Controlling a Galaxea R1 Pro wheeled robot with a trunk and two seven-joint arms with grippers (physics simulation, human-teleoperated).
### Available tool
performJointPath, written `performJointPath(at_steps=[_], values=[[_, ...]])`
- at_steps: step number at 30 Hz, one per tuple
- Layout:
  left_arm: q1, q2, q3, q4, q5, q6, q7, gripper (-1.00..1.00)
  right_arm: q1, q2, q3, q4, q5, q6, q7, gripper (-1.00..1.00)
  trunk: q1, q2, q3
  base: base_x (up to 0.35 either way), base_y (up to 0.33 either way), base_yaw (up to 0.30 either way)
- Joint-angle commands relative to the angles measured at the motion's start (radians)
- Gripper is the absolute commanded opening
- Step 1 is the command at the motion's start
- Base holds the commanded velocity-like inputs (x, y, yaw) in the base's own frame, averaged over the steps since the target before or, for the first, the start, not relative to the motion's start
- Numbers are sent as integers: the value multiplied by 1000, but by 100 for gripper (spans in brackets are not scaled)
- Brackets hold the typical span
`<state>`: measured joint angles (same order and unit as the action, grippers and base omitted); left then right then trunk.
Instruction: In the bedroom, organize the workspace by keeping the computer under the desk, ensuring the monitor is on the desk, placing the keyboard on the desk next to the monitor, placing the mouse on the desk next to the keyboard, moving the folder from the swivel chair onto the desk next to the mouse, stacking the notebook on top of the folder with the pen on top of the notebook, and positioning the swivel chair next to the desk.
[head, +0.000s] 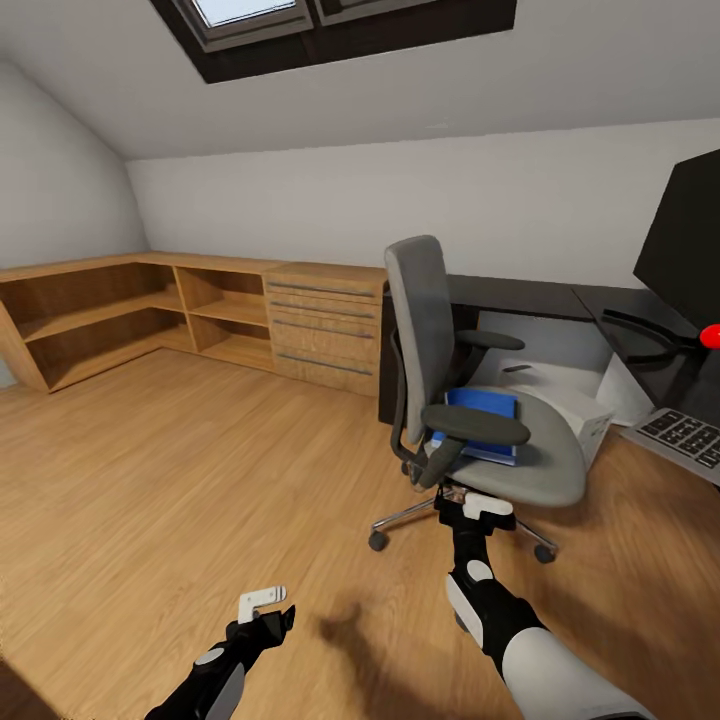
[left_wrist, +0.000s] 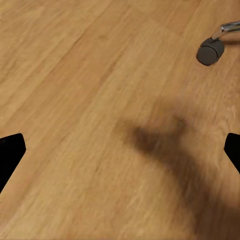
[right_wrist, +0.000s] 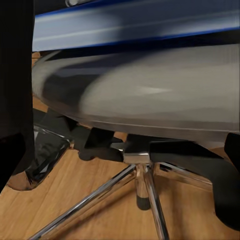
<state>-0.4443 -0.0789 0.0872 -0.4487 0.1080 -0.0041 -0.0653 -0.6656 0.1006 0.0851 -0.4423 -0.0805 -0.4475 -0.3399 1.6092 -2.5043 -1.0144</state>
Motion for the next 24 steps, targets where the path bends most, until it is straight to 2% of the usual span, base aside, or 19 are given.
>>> performJointPath(at_steps=[1, 24], values=[[-1, -1, 6, 1, 9, 0, -7, 100, -1, -1, 8, 1, -8, -3, -7, 100, 0, 0, -1, 0, 1, 122], [-1, -1, 6, 1, 9, 0, -7, 100, -1, -1, 8, 1, -7, -4, -7, 100, 0, 0, -18, 0, 0, 226]])
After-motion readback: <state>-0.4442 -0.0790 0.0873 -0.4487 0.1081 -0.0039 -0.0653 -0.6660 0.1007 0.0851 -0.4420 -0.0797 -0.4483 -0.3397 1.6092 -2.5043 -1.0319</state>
